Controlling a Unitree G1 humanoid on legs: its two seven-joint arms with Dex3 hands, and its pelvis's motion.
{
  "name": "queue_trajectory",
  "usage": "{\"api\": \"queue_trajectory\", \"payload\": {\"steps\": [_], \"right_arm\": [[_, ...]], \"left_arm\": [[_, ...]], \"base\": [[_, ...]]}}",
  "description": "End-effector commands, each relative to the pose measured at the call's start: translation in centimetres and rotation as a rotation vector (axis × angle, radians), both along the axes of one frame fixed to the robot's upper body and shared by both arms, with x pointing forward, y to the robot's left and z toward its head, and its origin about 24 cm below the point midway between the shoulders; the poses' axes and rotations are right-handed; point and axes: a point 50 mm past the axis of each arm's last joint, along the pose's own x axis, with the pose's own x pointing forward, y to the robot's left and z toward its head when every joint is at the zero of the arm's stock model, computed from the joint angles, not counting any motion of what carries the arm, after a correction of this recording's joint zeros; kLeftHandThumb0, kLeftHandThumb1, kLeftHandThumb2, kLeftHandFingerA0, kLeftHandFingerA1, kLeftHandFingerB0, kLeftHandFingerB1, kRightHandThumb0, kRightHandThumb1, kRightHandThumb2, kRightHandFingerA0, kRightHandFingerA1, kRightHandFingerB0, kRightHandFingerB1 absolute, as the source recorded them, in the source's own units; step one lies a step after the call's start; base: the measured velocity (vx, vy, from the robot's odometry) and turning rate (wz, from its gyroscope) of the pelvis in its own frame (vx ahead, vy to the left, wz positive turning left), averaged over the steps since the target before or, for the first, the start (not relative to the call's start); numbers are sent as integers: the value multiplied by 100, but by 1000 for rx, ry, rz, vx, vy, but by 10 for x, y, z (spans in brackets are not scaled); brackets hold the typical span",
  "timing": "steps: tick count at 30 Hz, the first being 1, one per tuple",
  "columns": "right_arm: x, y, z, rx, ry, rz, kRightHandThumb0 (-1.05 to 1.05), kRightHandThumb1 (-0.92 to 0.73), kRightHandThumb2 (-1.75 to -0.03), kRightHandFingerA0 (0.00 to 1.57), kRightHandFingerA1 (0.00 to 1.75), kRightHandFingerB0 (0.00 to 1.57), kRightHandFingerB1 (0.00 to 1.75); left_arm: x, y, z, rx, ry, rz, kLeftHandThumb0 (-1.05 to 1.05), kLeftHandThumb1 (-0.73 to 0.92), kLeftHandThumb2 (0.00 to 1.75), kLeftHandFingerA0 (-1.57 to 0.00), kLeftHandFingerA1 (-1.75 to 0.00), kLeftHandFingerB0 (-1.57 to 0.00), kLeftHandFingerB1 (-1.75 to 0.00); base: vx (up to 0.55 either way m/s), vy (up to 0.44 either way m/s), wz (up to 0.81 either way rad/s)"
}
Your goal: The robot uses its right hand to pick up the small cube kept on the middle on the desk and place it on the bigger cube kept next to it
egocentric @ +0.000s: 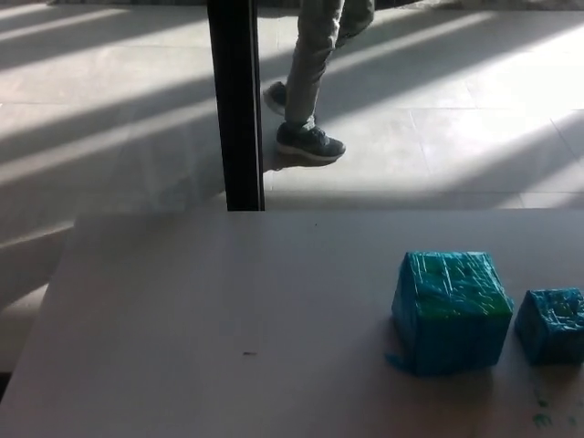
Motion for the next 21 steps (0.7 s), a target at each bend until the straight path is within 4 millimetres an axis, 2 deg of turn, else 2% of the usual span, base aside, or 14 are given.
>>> {"api": "queue_trajectory", "payload": {"steps": [1,4,5,6,7,10,11,13,14,15,16,19,20,21], "right_arm": [[18,-11,34,-55,-186,-86,-62,-75,-62,75,93,51,72],[33,-9,49,-79,-247,-78,-68,-73,-62,82,93,49,66],[45,-7,62,-102,-306,-42,-71,-72,-62,77,85,47,65],[51,-5,69,-115,-330,-12,-71,-72,-62,77,85,47,65],[57,-2,76,-113,-360,27,-71,-71,-61,75,83,45,64],[63,3,84,-125,-379,78,-71,-70,-61,73,82,45,65],[74,11,98,-149,-375,139,-73,-70,-61,72,76,49,61],[81,18,105,-155,-390,196,-77,-69,-61,73,78,46,65],[86,25,112,-167,-404,246,-79,-69,-61,74,77,44,66],[90,29,116,-175,-409,279,-78,-71,-61,68,75,37,63],[92,33,120,-180,-412,313,-78,-71,-61,68,75,37,63],[109,58,140,-244,-413,458,-71,-77,-63,57,62,31,42],[110,62,142,-247,-410,479,-70,-78,-63,54,58,30,36],[112,66,144,-250,-408,503,-70,-78,-63,54,58,30,36]], "left_arm": [[2,7,9,37,-6,-37,-70,67,61,-41,-60,-45,-47],[1,7,9,28,-13,-23,-70,67,61,-43,-58,-47,-43],[1,7,8,21,-14,-22,-75,52,77,-47,-67,-43,-53],[1,7,8,12,-18,-15,-75,52,77,-47,-67,-43,-53],[2,7,8,14,-19,-19,-70,67,60,-49,-63,-47,-46],[2,7,9,44,-6,-47,-72,68,60,-50,-62,-49,-48],[2,7,10,46,-1,-63,-73,68,61,-41,-61,-44,-45],[1,8,10,45,3,-60,-73,66,61,-40,-58,-45,-45],[2,8,11,37,-2,-58,-72,67,60,-50,-67,-49,-49],[2,8,11,36,-3,-60,-70,69,61,-48,-64,-48,-48],[2,8,11,39,-1,-64,-70,69,61,-48,-64,-48,-48],[2,9,11,46,-9,-65,-72,67,60,-39,-59,-45,-47],[2,9,11,44,-12,-64,-72,68,60,-50,-68,-50,-54],[1,8,11,37,-18,-60,-72,68,60,-50,-68,-50,-54]], "base": [[0,0,0],[0,0,0],[0,0,0],[0,0,0],[0,0,0],[0,0,0],[0,0,0],[0,0,0],[0,0,0],[0,0,0],[0,0,0],[0,0,0],[0,0,0],[0,0,0]]}}
